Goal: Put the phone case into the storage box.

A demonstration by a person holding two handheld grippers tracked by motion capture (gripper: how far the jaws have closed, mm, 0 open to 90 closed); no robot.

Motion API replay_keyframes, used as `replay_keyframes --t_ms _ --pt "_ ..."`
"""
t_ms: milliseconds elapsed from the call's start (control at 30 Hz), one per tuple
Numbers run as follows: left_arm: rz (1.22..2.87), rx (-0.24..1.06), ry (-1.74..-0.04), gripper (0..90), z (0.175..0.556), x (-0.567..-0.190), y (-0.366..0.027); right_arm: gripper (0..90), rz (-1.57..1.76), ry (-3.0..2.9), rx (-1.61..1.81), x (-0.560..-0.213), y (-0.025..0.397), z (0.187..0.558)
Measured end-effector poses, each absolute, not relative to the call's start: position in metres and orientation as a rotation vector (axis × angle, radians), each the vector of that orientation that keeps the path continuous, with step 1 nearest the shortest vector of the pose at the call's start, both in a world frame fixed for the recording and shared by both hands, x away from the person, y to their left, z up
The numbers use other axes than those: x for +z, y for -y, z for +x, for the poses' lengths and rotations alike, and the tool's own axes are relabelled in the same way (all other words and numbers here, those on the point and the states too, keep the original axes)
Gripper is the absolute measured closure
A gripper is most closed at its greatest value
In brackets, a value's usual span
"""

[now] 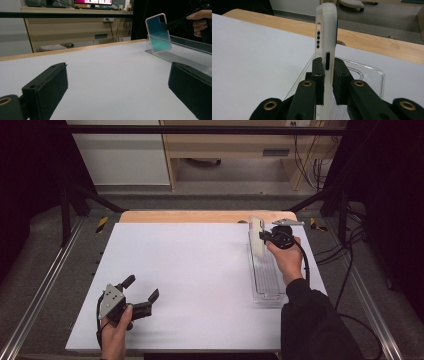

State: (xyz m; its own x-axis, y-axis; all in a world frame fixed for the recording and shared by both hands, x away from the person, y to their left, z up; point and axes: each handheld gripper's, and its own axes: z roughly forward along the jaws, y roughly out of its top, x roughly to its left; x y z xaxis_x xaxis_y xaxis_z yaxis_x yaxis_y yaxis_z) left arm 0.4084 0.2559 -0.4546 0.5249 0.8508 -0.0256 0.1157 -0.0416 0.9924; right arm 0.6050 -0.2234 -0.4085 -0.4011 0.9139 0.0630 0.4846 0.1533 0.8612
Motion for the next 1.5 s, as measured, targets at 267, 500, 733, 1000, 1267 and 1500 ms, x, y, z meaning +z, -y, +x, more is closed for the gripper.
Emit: replay_keyframes --t_ms 267,500,733,1000,1267,1500 --pt "1.517 0.735 -0.87 2.0 0.4085 -0.4547 -0.256 81.4 1.329 -1.973 1.163 -0.4064 0.2238 0.6065" --pt "1.516 0.735 -0.869 2.1 0.4085 -0.4547 -0.2561 81.3 1.332 -1.984 1.152 -0.4052 0.2241 0.6079" --pt "1.517 0.735 -0.87 2.1 0.4085 -0.4547 -0.2558 81.3 1.327 -1.995 1.128 -0.4023 0.2238 0.6103" --pt "1.517 0.735 -0.87 2.1 0.4085 -0.4548 -0.2559 81.4 1.349 -1.986 1.116 -0.4028 0.226 0.6125" --pt "1.518 0.735 -0.869 2.1 0.4087 -0.4548 -0.256 81.3 1.364 -1.982 1.107 -0.4034 0.2279 0.6146" --pt "1.518 0.735 -0.869 2.1 0.4086 -0.4547 -0.2559 81.2 1.37 -1.98 1.106 -0.4035 0.2279 0.6147"
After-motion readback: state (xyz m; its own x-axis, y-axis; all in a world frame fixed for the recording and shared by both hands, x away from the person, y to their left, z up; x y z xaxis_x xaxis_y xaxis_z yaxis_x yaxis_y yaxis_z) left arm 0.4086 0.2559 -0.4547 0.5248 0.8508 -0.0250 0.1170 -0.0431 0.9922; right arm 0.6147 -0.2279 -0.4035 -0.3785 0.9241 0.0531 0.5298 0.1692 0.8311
